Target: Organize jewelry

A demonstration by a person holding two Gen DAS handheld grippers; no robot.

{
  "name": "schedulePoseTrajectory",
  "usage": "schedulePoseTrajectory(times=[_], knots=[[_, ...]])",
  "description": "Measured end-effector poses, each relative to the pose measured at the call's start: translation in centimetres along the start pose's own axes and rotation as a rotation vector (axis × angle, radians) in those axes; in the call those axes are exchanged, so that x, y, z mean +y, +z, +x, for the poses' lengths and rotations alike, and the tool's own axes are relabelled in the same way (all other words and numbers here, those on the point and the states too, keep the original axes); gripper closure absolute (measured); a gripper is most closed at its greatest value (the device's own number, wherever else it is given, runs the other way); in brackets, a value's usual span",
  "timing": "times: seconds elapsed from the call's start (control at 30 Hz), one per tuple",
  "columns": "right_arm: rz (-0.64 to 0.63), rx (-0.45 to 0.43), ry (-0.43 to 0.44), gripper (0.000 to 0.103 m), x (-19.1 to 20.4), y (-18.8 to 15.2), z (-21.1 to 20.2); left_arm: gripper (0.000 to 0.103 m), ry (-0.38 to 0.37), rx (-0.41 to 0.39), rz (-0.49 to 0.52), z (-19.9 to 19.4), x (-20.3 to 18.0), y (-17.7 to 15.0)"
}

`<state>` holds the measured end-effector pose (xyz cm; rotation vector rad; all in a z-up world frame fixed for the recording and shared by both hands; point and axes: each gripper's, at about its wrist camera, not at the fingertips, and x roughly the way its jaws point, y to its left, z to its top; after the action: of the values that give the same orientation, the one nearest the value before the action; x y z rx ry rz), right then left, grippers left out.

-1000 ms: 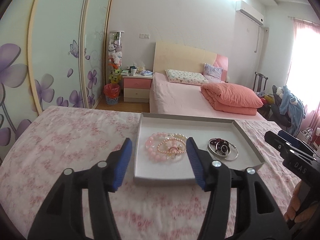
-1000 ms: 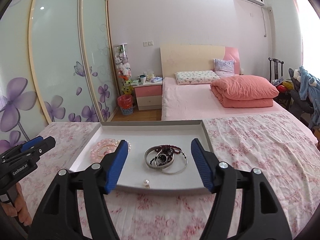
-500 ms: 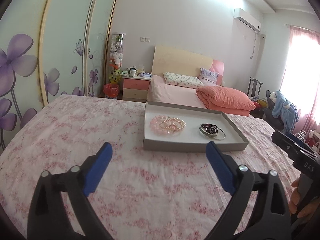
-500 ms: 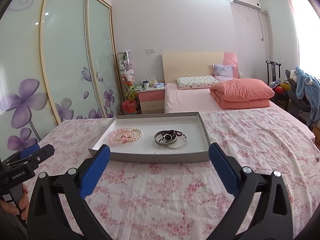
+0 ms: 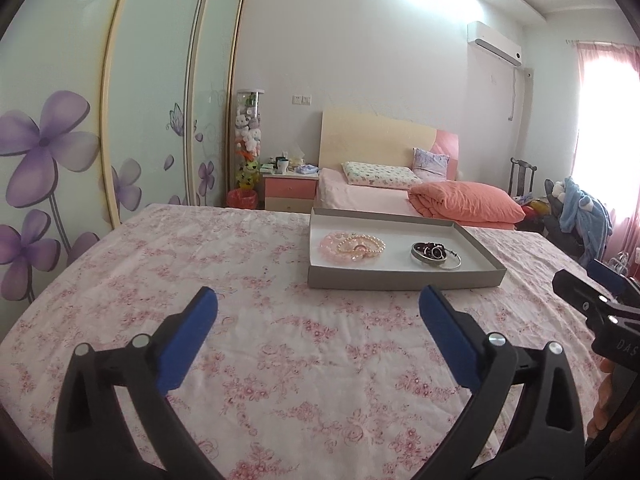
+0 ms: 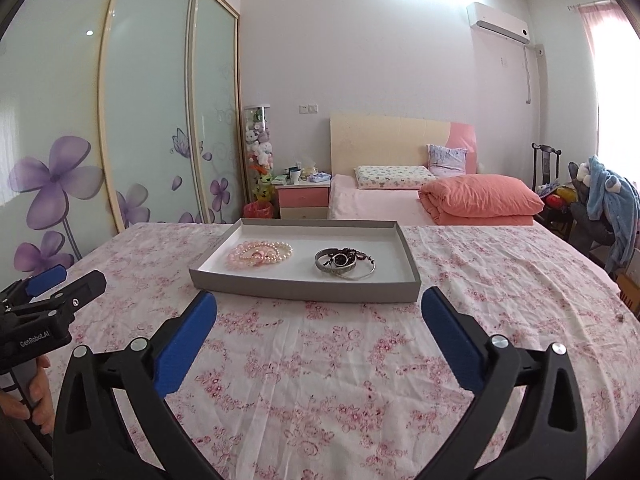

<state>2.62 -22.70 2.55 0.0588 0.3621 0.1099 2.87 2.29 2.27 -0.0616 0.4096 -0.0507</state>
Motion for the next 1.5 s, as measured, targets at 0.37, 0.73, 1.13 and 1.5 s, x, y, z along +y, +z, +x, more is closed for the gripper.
schedulePoseTrajectory(times=[0.37,0.73,1.13,1.5], knots=[[-0.002,-0.041,-0.001,0.002,-0.1,-0.8,-1.4,0.004,-0.011,-0.038,0.052,-1.7,-1.3,-0.3],[0.014,-0.013,0.002,0.002,-0.5,-1.0,-1.0,0.004,-0.007,-0.006,0.059,-1.1,-1.7,-0.7],[0.022,0.002,0.004,0.002,-0.6,-1.1,-0.6,0.004,0.006,0.014,0.051,-0.6,-1.5,-0.8],[0.025,0.009,0.007,0.002,-0.8,-1.2,-0.6,0.004,0.005,0.017,0.055,-0.5,-1.6,-0.7]])
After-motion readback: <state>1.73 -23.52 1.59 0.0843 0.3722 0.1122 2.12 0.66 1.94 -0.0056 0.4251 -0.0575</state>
